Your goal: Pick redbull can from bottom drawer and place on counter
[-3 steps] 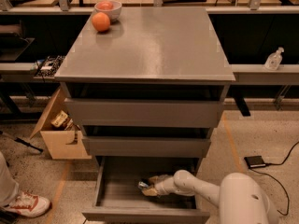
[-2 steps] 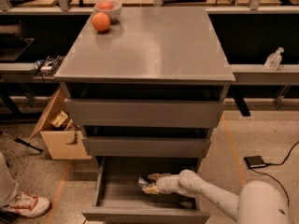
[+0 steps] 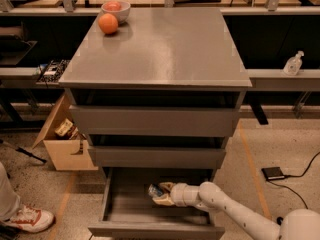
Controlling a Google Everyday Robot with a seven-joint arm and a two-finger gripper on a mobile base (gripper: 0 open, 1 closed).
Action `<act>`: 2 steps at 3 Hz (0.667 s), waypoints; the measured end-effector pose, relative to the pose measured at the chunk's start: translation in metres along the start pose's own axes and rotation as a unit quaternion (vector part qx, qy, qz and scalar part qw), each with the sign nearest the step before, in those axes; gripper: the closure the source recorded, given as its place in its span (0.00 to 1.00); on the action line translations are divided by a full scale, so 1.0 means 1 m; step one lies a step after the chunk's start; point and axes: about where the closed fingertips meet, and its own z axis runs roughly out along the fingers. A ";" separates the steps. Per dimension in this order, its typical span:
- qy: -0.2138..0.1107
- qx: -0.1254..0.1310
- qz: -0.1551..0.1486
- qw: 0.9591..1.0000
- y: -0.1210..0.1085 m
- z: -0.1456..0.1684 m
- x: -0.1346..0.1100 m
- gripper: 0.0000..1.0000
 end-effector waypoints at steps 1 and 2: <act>0.023 0.033 -0.032 0.999 -0.003 -0.034 -0.023 1.00; 0.040 0.089 -0.069 0.993 -0.008 -0.082 -0.051 1.00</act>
Offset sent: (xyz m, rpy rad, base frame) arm -0.0388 -0.0725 0.1462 -0.2400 -0.2815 -0.1511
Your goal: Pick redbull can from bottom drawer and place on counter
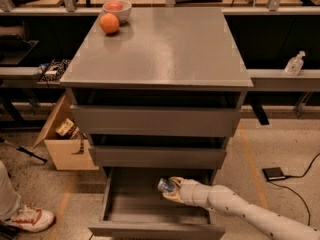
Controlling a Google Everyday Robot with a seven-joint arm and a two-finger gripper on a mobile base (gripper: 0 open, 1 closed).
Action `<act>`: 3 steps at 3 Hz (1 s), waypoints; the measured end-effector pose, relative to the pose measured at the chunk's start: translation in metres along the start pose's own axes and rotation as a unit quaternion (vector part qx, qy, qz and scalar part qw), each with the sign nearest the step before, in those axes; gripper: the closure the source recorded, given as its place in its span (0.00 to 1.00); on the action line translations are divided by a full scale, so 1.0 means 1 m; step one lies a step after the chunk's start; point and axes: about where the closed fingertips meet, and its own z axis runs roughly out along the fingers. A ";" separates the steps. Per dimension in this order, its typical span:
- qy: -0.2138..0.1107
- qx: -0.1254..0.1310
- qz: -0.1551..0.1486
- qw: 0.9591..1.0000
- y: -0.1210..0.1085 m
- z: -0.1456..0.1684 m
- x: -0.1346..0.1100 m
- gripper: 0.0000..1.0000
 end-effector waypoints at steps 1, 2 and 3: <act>0.008 0.057 -0.048 0.997 -0.005 -0.050 -0.032 1.00; -0.011 0.083 -0.103 0.991 0.003 -0.081 -0.069 1.00; -0.055 0.056 -0.168 0.983 0.027 -0.092 -0.121 1.00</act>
Offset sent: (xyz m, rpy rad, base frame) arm -0.0852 0.0115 0.1592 -0.0988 -0.3743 0.1111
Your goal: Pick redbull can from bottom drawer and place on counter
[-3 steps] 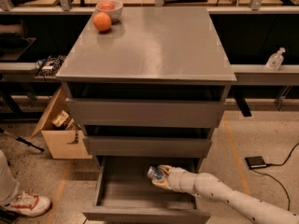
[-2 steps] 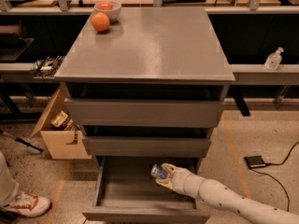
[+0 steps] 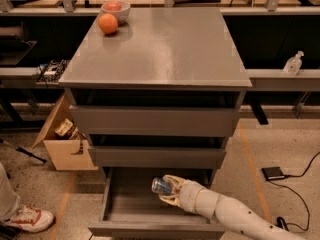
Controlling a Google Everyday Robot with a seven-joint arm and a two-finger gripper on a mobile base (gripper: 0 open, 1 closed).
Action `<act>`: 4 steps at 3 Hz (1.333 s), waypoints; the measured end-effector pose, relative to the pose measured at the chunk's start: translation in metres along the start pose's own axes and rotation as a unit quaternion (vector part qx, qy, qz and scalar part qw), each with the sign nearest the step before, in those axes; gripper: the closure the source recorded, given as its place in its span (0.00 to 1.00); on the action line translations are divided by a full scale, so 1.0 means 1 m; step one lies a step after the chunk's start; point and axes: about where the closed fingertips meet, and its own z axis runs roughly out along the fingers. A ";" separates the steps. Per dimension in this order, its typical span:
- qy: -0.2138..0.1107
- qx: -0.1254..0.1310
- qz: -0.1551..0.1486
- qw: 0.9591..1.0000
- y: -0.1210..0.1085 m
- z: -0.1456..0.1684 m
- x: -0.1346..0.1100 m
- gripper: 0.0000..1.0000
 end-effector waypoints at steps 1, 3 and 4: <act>-0.019 -0.034 -0.009 0.999 0.013 0.002 -0.018 1.00; -0.044 -0.046 -0.020 0.998 0.011 0.002 -0.033 1.00; -0.116 -0.075 -0.091 0.986 -0.004 -0.010 -0.104 1.00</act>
Offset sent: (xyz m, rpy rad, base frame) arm -0.0144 0.0166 0.0050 -0.0001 0.0190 0.0775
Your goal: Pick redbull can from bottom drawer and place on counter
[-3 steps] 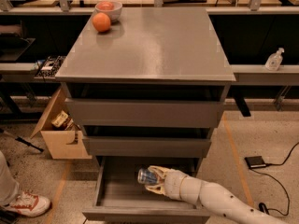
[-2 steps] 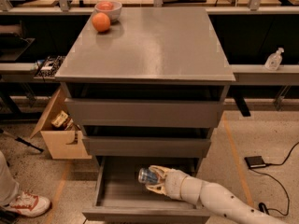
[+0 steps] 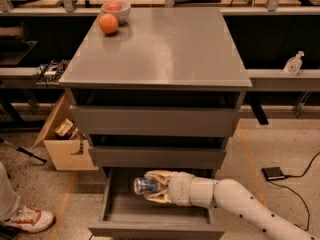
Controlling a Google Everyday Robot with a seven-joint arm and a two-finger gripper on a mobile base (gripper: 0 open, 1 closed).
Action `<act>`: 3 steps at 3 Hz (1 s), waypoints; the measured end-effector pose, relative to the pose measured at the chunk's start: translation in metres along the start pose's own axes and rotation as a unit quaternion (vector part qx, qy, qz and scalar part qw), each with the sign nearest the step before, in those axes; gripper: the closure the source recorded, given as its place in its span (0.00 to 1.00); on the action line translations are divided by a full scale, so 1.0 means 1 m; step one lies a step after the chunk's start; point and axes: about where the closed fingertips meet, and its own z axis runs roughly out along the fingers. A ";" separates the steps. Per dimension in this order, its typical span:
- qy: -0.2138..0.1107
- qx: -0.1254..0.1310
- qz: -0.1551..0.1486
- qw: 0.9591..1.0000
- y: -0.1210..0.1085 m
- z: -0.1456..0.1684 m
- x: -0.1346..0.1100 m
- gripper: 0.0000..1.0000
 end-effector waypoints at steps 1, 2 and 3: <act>-0.033 -0.037 -0.076 0.996 -0.013 -0.004 -0.064 1.00; -0.034 -0.053 -0.155 0.986 -0.028 -0.009 -0.114 1.00; -0.019 -0.050 -0.230 0.972 -0.045 -0.019 -0.159 1.00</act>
Offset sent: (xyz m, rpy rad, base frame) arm -0.0595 0.0627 0.1619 -0.2205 -0.4015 0.3004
